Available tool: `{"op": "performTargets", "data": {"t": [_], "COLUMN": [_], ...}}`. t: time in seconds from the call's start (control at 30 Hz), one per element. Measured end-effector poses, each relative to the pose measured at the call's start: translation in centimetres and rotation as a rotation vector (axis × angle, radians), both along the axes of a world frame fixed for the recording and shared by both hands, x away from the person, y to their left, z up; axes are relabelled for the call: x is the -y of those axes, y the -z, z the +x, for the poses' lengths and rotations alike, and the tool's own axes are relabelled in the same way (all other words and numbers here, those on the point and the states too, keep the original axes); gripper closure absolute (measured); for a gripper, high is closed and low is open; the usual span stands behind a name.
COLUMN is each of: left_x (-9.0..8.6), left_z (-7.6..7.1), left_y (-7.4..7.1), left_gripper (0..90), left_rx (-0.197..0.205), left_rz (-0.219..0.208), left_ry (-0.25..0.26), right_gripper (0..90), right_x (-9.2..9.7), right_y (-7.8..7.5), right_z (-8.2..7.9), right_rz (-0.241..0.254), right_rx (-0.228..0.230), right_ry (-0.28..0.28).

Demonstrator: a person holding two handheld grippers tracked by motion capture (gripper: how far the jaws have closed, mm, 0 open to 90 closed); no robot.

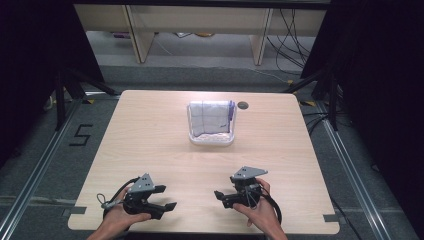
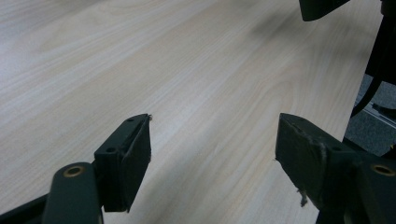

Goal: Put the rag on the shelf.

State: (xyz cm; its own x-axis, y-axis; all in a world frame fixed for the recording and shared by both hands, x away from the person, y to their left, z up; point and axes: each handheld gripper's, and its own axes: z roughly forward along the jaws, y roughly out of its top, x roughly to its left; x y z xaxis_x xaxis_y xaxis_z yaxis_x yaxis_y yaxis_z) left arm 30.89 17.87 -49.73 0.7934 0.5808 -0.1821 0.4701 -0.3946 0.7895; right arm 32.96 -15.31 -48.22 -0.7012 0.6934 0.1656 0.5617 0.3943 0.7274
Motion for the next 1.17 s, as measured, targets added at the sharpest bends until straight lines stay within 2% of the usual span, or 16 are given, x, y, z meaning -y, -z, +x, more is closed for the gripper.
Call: {"op": "performTargets", "data": {"t": [0.1, 0.33, 0.4, 0.43, 0.47, 0.5, 0.53, 0.57, 0.67, 0.7, 0.77, 0.8, 0.87, 0.93, 1.07, 1.17], "left_x": [-0.1, -0.2, -0.2, -0.2, -0.2, -0.2, -0.2, -0.2, -0.3, -0.3, -0.2, -0.2, -0.3, -0.2, -0.4, -0.8], "left_z": [-0.5, -1.0, -1.1, -1.1, -1.1, -1.1, -1.1, -1.1, -0.9, -1.0, -1.0, -1.0, -0.8, -0.8, -0.6, -0.5], "left_y": [0.5, 0.5, 0.7, 0.7, 0.7, 0.8, 0.8, 0.9, 0.8, 0.8, 0.9, 0.9, 0.9, 1.0, 1.1, 1.1], "left_gripper": [25.9, 24.7, 24.5, 24.3, 24.2, 24.2, 24.2, 24.1, 24.0, 23.9, 23.7, 23.7, 23.6, 23.5, 23.5, 23.4], "left_rx": [0.014, 0.03, 0.03, 0.028, 0.028, 0.032, 0.032, 0.03, 0.036, 0.033, 0.018, 0.018, 0.033, 0.027, 0.031, 0.031], "left_rz": [0.044, 0.039, 0.041, 0.042, 0.042, 0.059, 0.059, 0.057, 0.064, 0.061, 0.05, 0.05, 0.073, 0.064, 0.082, 0.1], "left_ry": [0.004, -0.007, -0.006, -0.004, -0.004, -0.002, -0.002, 0.0, 0.002, 0.003, -0.013, -0.013, 0.004, -0.005, -0.004, 0.006], "right_gripper": [21.5, 20.1, 20.1, 20.0, 20.0, 20.0, 20.0, 19.7, 19.5, 19.5, 19.7, 19.8, 19.8, 20.0, 20.5, 20.5], "right_x": [0.1, 0.4, 0.5, 0.5, 0.5, 0.5, 0.5, 0.6, 0.5, 0.5, 0.5, 0.4, 0.4, 0.4, 0.4, 0.5], "right_y": [0.6, 1.2, 1.4, 1.4, 1.4, 1.7, 1.7, 1.6, 1.7, 1.8, 1.8, 1.7, 1.6, 1.7, 1.6, 1.8], "right_z": [-0.9, -2.2, -2.5, -2.7, -2.7, -2.7, -2.7, -2.9, -3.0, -2.9, -2.8, -2.9, -3.1, -3.1, -3.1, -2.8], "right_rz": [-0.005, -0.024, -0.033, -0.039, -0.039, -0.035, -0.035, -0.064, -0.07, -0.075, -0.073, -0.073, -0.076, -0.077, -0.087, -0.086], "right_rx": [-0.022, -0.026, -0.007, -0.019, -0.019, 0.015, 0.015, -0.003, -0.018, 0.005, 0.011, -0.004, -0.015, -0.006, -0.008, 0.021], "right_ry": [-0.002, -0.007, -0.022, -0.01, -0.01, -0.02, -0.02, -0.011, 0.003, -0.02, -0.032, -0.024, -0.014, -0.021, -0.005, -0.032]}}
